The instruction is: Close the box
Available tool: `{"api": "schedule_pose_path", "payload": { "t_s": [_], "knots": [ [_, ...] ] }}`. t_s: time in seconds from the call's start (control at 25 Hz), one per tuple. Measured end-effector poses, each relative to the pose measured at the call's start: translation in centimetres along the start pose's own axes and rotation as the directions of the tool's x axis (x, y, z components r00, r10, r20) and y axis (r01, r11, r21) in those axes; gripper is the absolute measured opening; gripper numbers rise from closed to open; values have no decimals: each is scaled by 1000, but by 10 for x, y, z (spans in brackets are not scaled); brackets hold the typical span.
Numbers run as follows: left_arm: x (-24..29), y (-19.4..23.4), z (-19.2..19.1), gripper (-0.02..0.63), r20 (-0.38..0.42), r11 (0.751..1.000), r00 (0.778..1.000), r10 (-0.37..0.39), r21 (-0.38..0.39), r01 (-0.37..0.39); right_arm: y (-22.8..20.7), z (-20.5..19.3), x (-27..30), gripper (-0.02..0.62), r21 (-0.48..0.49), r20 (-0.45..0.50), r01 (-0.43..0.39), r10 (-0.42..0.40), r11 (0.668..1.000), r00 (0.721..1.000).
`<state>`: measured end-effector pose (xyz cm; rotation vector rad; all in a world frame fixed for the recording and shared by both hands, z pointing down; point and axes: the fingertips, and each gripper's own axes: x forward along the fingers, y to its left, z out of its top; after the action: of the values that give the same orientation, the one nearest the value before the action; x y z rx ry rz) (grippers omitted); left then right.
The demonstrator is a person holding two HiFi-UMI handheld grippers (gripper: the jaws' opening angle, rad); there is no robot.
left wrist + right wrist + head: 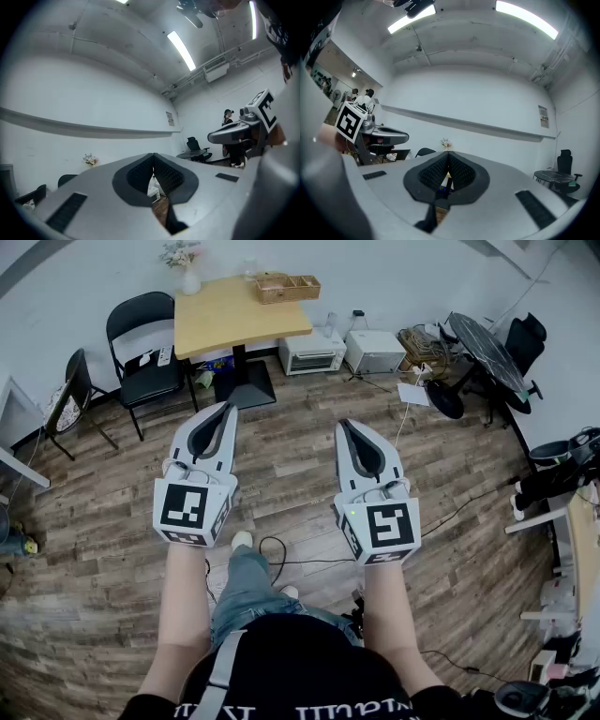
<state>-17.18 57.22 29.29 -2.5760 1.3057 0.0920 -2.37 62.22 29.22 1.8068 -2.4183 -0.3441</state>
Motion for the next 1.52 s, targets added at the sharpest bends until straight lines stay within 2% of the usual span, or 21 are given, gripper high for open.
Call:
{"api": "schedule_pose_path", "payload": {
  "t_s": [0.36,0.52,0.56,0.6,0.64,0.72,1.12,1.36,1.52],
  "knots": [
    [36,49,-12,12,-27,999,999,-41,6,41,3,6,68,14,14,-13,22,-21,1000,1000],
    [62,81,-25,12,-25,999,998,-51,-10,51,2,2,108,20,108,-11,23,-22,994,1000],
    [70,88,-28,12,-23,998,998,-54,-15,54,2,-1,119,101,130,-19,15,-13,991,1000],
    [77,96,-32,12,-22,998,998,-58,-19,58,2,-4,131,221,143,-29,9,-5,990,1000],
    [84,103,-36,12,-23,998,998,-62,-23,62,2,-6,142,264,147,-39,8,-3,989,999],
    [97,118,-42,12,-23,997,997,-72,-29,71,3,-11,162,296,145,-58,16,-8,989,998],
    [131,187,-72,12,-27,993,994,-103,-58,101,14,-27,231,308,140,-113,76,-60,987,992],
    [152,206,-83,12,-29,993,995,-92,-81,89,4,-33,257,308,130,-127,84,-68,988,990],
    [167,211,-93,12,-36,994,996,-78,-75,75,-7,-39,278,307,123,-112,57,-43,991,993]
  ]
}}
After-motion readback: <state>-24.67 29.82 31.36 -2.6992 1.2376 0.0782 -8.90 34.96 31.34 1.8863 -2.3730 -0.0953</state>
